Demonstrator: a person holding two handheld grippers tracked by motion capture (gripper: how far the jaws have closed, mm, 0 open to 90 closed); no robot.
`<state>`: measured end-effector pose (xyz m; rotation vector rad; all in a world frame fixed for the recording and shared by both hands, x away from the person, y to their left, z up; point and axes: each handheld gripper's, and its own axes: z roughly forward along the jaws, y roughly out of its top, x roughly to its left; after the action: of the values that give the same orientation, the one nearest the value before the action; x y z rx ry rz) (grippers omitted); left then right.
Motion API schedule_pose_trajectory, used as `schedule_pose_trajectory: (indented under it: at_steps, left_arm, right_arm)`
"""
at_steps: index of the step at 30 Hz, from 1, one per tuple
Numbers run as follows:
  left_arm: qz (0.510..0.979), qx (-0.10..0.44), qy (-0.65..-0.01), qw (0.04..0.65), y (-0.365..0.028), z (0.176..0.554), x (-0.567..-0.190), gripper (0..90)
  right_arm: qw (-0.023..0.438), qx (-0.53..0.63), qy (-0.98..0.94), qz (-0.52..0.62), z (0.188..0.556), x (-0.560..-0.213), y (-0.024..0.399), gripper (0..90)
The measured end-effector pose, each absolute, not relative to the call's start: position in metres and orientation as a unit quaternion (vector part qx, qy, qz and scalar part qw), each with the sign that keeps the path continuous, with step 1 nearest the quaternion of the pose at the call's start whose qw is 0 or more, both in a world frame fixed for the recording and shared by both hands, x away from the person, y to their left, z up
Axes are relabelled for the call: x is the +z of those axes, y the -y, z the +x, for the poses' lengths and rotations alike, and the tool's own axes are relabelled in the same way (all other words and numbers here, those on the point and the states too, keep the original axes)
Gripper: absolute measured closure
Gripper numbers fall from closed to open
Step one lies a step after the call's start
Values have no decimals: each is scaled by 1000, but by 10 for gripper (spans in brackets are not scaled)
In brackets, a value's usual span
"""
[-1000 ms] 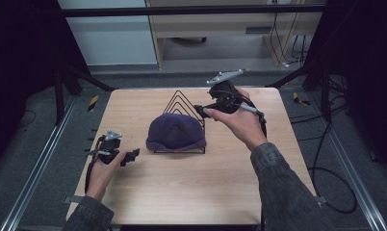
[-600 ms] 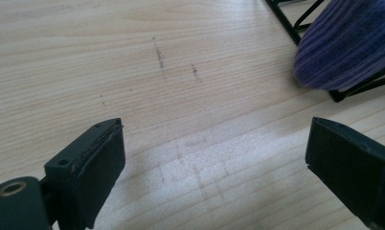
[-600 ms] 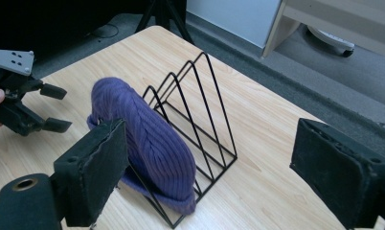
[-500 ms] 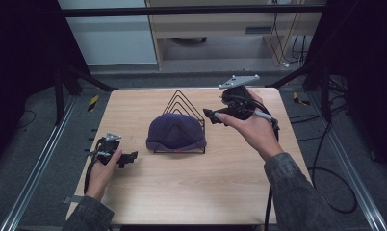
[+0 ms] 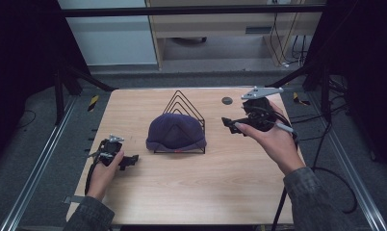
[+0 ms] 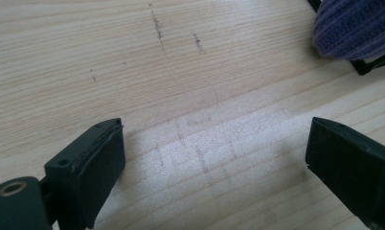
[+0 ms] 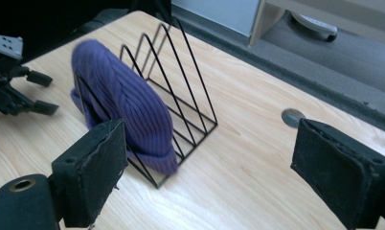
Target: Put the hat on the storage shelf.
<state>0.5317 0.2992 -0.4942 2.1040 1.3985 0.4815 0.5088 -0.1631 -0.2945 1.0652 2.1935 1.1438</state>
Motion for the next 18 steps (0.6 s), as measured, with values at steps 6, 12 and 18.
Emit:
schedule_pose_trajectory:
  at_steps: [6, 12, 18]
  left_arm:
    - [787, 180, -520, 278, -299, 532, -495, 52]
    - [790, 184, -516, 276, -297, 531, -496, 43]
    - [795, 188, -510, 271, -295, 531, -497, 27]
  right_arm:
    - [219, 407, -789, 405, 503, -308, 185, 112]
    - [215, 402, -783, 423, 500, -319, 204, 105]
    - [204, 390, -784, 438, 499, -342, 216, 95]
